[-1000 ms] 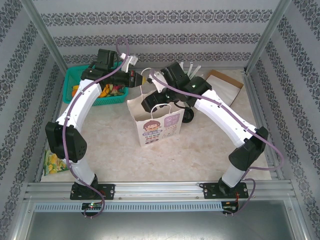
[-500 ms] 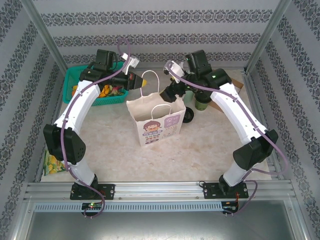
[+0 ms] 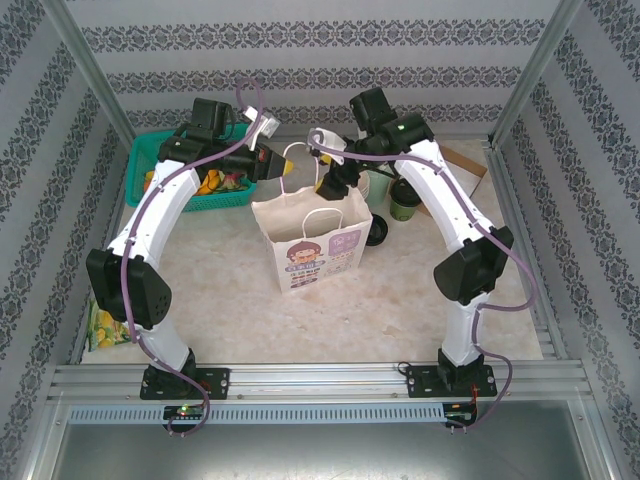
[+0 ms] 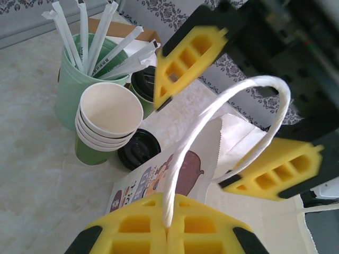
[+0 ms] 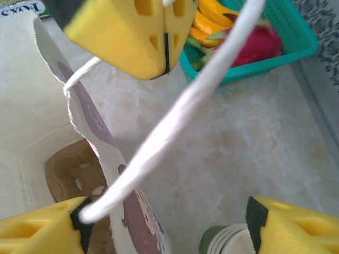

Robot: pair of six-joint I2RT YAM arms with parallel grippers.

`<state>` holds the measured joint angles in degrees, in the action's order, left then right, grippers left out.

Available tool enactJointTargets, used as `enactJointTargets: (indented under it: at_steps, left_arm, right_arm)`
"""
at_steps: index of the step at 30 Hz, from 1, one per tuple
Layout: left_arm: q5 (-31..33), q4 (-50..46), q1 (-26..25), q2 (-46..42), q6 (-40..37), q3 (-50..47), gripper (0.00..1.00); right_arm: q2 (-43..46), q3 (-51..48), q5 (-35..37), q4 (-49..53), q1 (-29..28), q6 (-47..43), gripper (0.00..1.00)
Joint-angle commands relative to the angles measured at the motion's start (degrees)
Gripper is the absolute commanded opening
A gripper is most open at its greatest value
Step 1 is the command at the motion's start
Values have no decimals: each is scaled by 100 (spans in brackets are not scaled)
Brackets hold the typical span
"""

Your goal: Pack the takeout coffee

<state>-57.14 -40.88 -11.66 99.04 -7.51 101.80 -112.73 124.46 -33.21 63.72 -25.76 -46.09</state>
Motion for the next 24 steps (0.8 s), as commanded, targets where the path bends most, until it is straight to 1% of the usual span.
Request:
enactJointTargets:
  at_steps: [1,4,7,12,17,24]
  left_arm:
    - [-232,-65,-48,-149,-16,190,0]
    - [-216,-44,-47,-135,43,200,1]
    - [-257,13,-50,-131,82,191,1]
    - [-374,54,-47,-116,100,191,2]
    - [-418,82,-46,-96,136,200,3]
    - [-411,51,-40,-118,131,226,5]
  right_arm:
    - [-4,148,-587,281,-27,-524,76]
    - [14,89,-751,211,-26,-640,72]
    - [-21,-21,-559,128,-60,-725,65]
    - [-76,-69,-555,190,-63,-778,57]
    - [-147,-82,-507,294,-70,-814,51]
    - [-158,-72,-843,378,-74,-693,42]
